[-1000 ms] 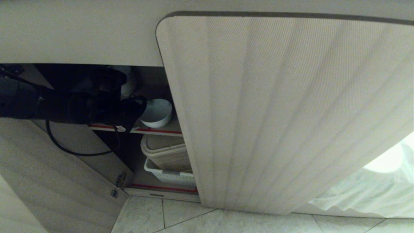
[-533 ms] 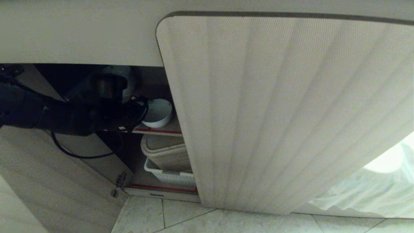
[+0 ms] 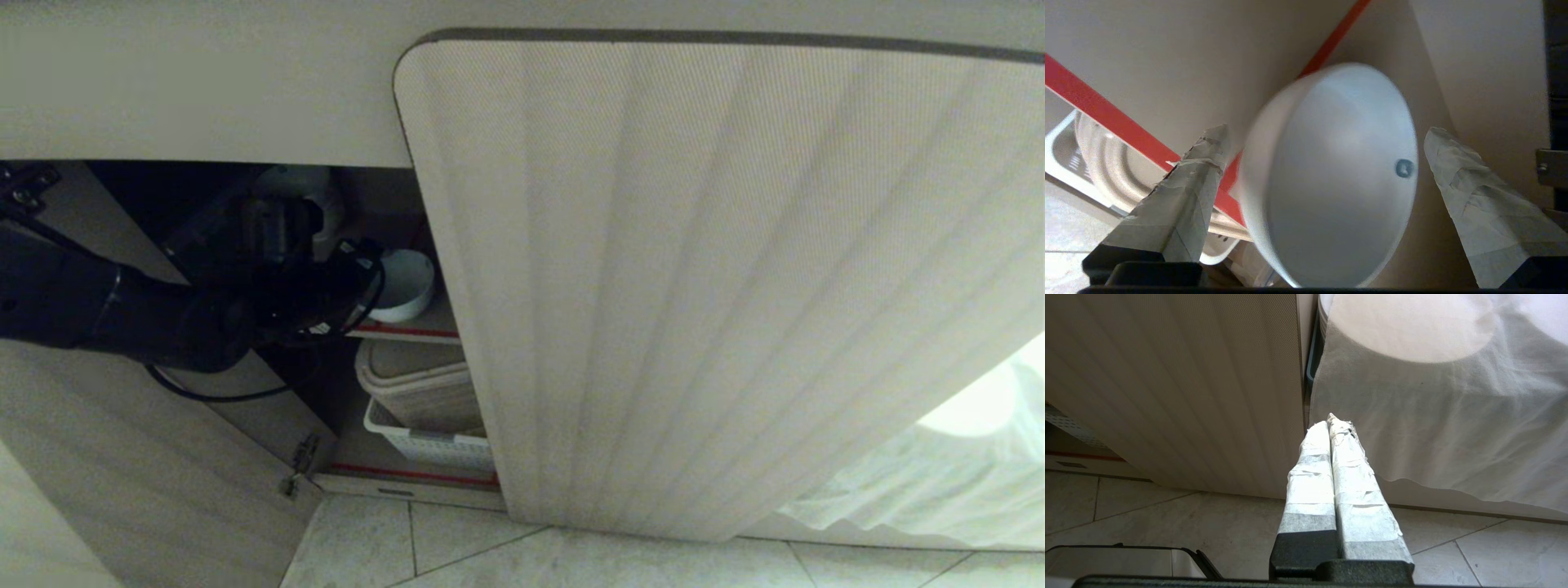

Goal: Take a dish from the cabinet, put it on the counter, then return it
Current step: Put it back into the cabinet

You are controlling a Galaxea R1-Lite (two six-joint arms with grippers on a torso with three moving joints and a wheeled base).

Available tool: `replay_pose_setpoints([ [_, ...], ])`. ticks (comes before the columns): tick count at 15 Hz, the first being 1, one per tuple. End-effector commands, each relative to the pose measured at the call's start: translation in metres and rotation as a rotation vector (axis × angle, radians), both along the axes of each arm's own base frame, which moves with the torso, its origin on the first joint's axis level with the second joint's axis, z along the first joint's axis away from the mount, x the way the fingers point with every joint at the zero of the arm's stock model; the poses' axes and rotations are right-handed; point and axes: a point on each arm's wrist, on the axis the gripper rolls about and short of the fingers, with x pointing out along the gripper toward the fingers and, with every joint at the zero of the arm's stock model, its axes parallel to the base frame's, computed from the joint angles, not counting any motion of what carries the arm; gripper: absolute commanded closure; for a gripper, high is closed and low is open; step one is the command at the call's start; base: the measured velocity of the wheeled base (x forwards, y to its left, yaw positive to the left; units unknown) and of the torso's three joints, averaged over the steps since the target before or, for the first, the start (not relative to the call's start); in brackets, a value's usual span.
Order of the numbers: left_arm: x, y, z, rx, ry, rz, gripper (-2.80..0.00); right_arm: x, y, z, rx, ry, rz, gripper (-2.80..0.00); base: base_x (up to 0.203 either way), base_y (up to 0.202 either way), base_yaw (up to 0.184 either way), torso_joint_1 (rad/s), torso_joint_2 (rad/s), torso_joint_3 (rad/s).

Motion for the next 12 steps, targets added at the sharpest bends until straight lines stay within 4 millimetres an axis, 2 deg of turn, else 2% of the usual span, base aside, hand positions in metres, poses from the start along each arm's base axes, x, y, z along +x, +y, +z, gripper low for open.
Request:
replay_pose_setpoints([
  [1, -0.004, -0.003, 0.007, -0.007, -0.019, -0.005, -2.8, 0.0, 0.0, 0.0, 0.0, 0.0, 0.002, 0.0, 0.0, 0.0, 0.0, 0.0, 0.0, 0.0],
  [3, -0.007, -0.004, 0.008, 0.01, -0.021, -0.013, -2.8, 0.0, 0.0, 0.0, 0.0, -0.002, 0.0, 0.0, 0.0, 0.0, 0.0, 0.0, 0.0, 0.0],
  [5, -0.012, -0.003, -0.001, 0.089, -0.021, -0.032, -2.8, 0.0, 0.0, 0.0, 0.001, 0.0, 0.0, 0.0, 0.0, 0.0, 0.0, 0.0, 0.0, 0.0],
  [9, -0.023, -0.002, -0.013, 0.157, -0.139, -0.056, -2.8, 0.0, 0.0, 0.0, 0.0, 0.0, 0.002, 0.0, 0.0, 0.0, 0.0, 0.0, 0.0, 0.0],
  [12, -0.03, 0.0, -0.011, 0.176, -0.157, -0.056, -2.8, 0.0, 0.0, 0.0, 0.0, 0.0, 0.0, 0.0, 0.0, 0.0, 0.0, 0.0, 0.0, 0.0],
])
